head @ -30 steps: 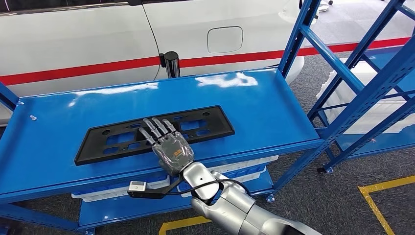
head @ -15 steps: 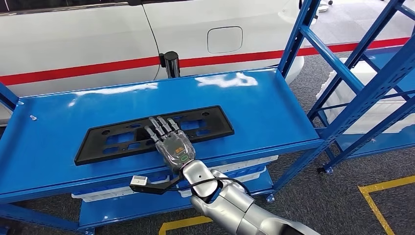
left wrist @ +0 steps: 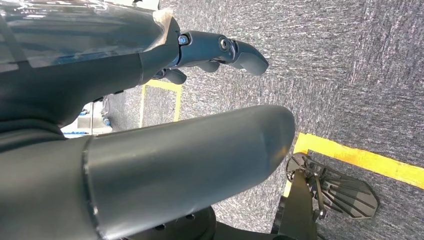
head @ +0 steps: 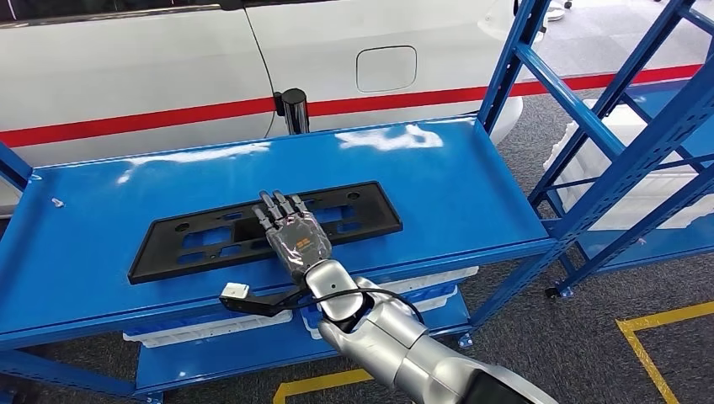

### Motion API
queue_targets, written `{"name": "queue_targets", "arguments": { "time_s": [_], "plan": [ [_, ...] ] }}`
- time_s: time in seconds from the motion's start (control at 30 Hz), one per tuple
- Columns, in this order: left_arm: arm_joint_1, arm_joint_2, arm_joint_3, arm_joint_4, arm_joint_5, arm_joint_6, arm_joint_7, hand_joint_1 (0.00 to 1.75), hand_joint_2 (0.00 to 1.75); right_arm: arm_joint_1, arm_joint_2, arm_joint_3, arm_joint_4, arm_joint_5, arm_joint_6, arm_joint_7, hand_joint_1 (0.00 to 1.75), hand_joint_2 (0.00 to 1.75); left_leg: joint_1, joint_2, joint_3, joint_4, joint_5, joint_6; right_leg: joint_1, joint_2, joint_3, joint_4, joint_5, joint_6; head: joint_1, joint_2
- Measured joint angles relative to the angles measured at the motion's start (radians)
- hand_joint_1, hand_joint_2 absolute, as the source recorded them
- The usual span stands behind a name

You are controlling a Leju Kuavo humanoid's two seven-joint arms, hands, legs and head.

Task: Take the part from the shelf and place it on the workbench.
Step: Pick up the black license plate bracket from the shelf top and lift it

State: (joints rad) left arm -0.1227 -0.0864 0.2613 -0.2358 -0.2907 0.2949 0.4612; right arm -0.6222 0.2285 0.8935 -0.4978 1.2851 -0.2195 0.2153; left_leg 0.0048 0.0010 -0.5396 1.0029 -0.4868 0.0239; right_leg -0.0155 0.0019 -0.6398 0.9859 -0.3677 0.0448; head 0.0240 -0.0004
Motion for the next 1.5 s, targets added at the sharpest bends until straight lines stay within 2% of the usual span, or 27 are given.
{"name": "queue_targets", "arguments": {
  "time_s": [0.53,0.6,0.67,0.73,0.97,1.27,1.5],
  "plan": [
    [0.0,0.0,0.0,0.0,0.0,0.0,0.0,0.0,0.0,-0.008,0.004,-0.002,0.011,0.003,0.01,0.003,0.0,1.75,0.0,0.0,0.0,0.0,0.0,0.0,0.0,0.0,0.0,0.0,0.0,0.0,0.0,0.0],
    [0.0,0.0,0.0,0.0,0.0,0.0,0.0,0.0,0.0,-0.008,0.004,-0.002,0.012,0.003,0.01,0.003,0.75,1.75,0.0,0.0,0.0,0.0,0.0,0.0,0.0,0.0,0.0,0.0,0.0,0.0,0.0,0.0],
    [0.0,0.0,0.0,0.0,0.0,0.0,0.0,0.0,0.0,-0.009,0.004,-0.002,0.013,0.004,0.01,0.003,1.61,1.75,0.0,0.0,0.0,0.0,0.0,0.0,0.0,0.0,0.0,0.0,0.0,0.0,0.0,0.0],
    [0.0,0.0,0.0,0.0,0.0,0.0,0.0,0.0,0.0,-0.011,0.006,-0.002,0.017,0.004,0.014,0.003,1.74,1.75,0.0,0.0,0.0,0.0,0.0,0.0,0.0,0.0,0.0,0.0,0.0,0.0,0.0,0.0],
    [0.0,-0.003,0.008,0.0,0.003,0.001,0.0,0.0,0.0,-0.029,0.012,-0.005,0.036,0.025,0.11,0.013,1.75,1.75,0.0,0.0,-0.001,0.0,0.0,0.0,0.0,0.0,-0.001,0.0,0.0,0.0,0.0,0.0],
    [0.0,-0.004,0.019,0.0,0.0,0.002,0.0,0.0,0.0,-0.032,-0.019,-0.074,-0.126,0.022,0.007,0.008,1.75,1.75,0.0,0.0,-0.003,0.0,0.0,0.0,0.0,0.0,-0.002,0.0,0.0,0.0,0.0,0.0],
    [0.001,-0.004,0.029,0.0,-0.009,0.006,0.0,0.0,0.0,-0.018,-0.063,-0.142,-0.355,0.003,-0.07,-0.035,1.75,1.75,0.0,0.0,-0.003,0.0,0.001,0.0,0.0,0.0,-0.003,0.0,0.0,0.0,0.0,0.0]
  ]
}}
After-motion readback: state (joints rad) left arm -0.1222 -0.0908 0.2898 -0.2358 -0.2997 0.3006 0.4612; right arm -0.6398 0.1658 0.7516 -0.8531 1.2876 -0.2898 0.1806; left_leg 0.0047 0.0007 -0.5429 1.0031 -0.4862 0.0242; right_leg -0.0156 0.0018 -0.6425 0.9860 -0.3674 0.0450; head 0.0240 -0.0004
